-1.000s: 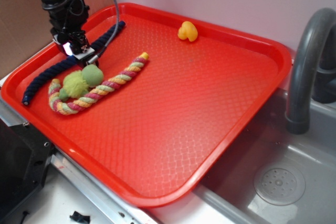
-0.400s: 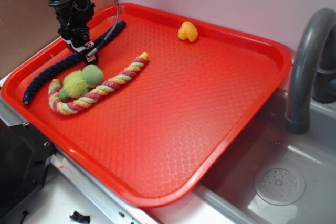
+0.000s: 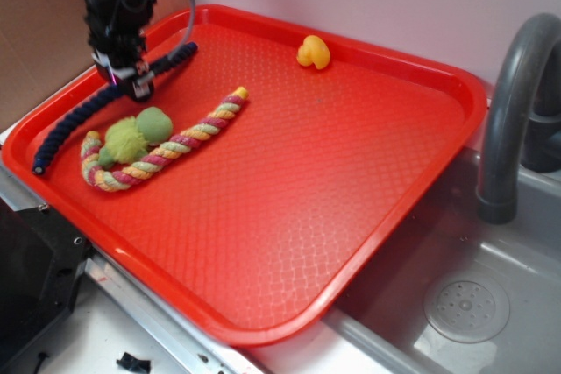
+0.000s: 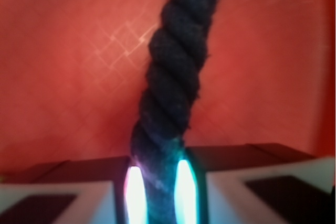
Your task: Grab the blue rope.
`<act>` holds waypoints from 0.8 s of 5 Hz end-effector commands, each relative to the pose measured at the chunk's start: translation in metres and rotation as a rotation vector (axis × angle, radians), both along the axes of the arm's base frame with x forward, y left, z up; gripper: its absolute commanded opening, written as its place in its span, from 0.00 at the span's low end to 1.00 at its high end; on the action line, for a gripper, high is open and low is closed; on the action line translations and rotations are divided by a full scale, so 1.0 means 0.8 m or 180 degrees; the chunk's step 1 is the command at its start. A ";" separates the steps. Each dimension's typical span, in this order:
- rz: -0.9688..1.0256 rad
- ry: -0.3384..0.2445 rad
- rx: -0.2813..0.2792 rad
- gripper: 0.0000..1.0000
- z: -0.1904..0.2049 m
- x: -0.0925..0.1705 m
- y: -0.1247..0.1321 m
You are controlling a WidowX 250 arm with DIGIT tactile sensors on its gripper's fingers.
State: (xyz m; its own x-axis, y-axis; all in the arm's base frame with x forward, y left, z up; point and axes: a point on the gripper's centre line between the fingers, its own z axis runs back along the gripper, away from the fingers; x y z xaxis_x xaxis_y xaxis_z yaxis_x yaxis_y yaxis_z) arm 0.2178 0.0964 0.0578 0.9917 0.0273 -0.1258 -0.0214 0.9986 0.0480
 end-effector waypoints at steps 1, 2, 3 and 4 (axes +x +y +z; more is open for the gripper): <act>0.0228 -0.0569 -0.0192 0.00 0.145 0.000 -0.075; 0.0150 -0.0665 -0.0315 0.00 0.186 -0.008 -0.102; -0.0138 -0.0772 -0.0433 0.00 0.203 -0.016 -0.148; -0.0470 -0.0610 -0.0428 0.00 0.193 -0.010 -0.146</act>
